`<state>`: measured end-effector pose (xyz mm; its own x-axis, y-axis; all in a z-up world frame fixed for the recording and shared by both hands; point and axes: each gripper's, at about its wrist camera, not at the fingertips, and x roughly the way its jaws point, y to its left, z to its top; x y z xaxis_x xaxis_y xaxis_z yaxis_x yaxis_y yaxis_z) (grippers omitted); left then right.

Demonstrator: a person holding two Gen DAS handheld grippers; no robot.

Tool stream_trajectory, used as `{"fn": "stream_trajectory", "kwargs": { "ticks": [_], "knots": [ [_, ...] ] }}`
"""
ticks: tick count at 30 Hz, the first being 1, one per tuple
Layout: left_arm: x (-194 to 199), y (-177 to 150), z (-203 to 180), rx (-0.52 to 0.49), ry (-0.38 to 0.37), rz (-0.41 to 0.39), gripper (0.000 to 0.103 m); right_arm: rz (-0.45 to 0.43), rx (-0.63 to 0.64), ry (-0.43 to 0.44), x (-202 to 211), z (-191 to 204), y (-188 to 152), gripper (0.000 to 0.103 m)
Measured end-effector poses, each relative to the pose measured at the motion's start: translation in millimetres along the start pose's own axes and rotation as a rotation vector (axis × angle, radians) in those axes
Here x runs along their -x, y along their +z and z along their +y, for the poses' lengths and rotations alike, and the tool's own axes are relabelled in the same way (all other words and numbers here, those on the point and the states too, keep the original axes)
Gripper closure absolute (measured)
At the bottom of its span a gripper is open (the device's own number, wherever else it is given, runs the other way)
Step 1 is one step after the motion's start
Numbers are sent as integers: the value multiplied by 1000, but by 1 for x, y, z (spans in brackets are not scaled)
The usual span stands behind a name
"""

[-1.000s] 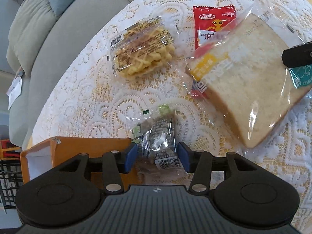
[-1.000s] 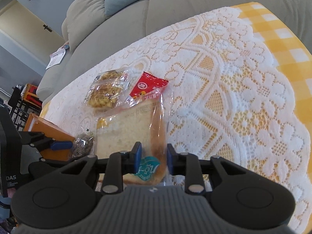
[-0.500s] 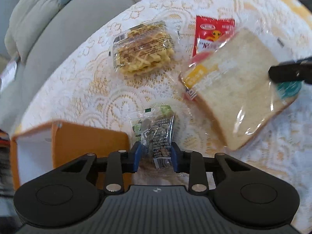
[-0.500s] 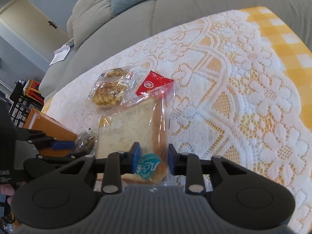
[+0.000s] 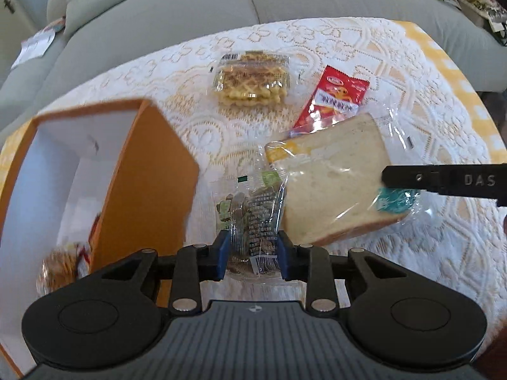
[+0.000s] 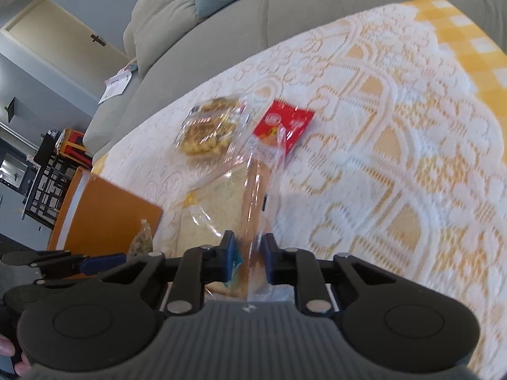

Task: Organize snacks
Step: 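Lift and carry the bread slice and dark-snack bag over the box with both grippers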

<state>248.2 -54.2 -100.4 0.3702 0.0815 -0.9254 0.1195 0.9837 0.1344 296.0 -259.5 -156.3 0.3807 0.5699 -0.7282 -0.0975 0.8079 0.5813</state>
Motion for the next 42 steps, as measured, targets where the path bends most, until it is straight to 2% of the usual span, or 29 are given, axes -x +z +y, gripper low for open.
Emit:
{"fn": "stream_trajectory", "kwargs": {
  "ticks": [6, 13, 17, 24, 26, 28, 31, 34, 37, 38, 39, 40, 42],
  "knots": [
    [13, -33, 6, -8, -10, 16, 69, 33, -16, -8, 12, 15, -34, 87],
    [13, -75, 9, 7, -60, 41, 69, 51, -65, -31, 45, 32, -98, 88],
    [14, -91, 8, -10, -42, 21, 69, 60, -86, -64, 46, 41, -125, 88],
    [9, -97, 12, 22, -63, 22, 69, 53, -185, -71, 45, 26, -134, 87],
    [10, -98, 8, 9, -58, 14, 69, 48, -193, -79, 44, 24, -137, 83],
    [10, -98, 6, 3, -62, 10, 69, 39, -182, -92, 44, 26, -138, 74],
    [10, -98, 5, -1, -62, 9, 69, 23, -183, -127, 43, 24, -139, 67],
    [9, -99, 4, -3, -62, 10, 69, 27, -211, -99, 39, 20, -137, 66],
    [8, -98, 2, -7, -57, 11, 69, 15, -208, -84, 38, 22, -137, 55],
    [8, -98, 1, -9, -55, 12, 69, 13, -200, -83, 38, 24, -137, 54],
    [8, -98, 1, -12, -53, 12, 69, 10, -183, -95, 37, 27, -138, 55],
    [8, -98, 1, -13, -53, 11, 69, 10, -151, -119, 36, 31, -138, 66],
    [8, -98, 0, -17, -51, 10, 69, 3, -82, -152, 35, 40, -140, 71]
  ]
}}
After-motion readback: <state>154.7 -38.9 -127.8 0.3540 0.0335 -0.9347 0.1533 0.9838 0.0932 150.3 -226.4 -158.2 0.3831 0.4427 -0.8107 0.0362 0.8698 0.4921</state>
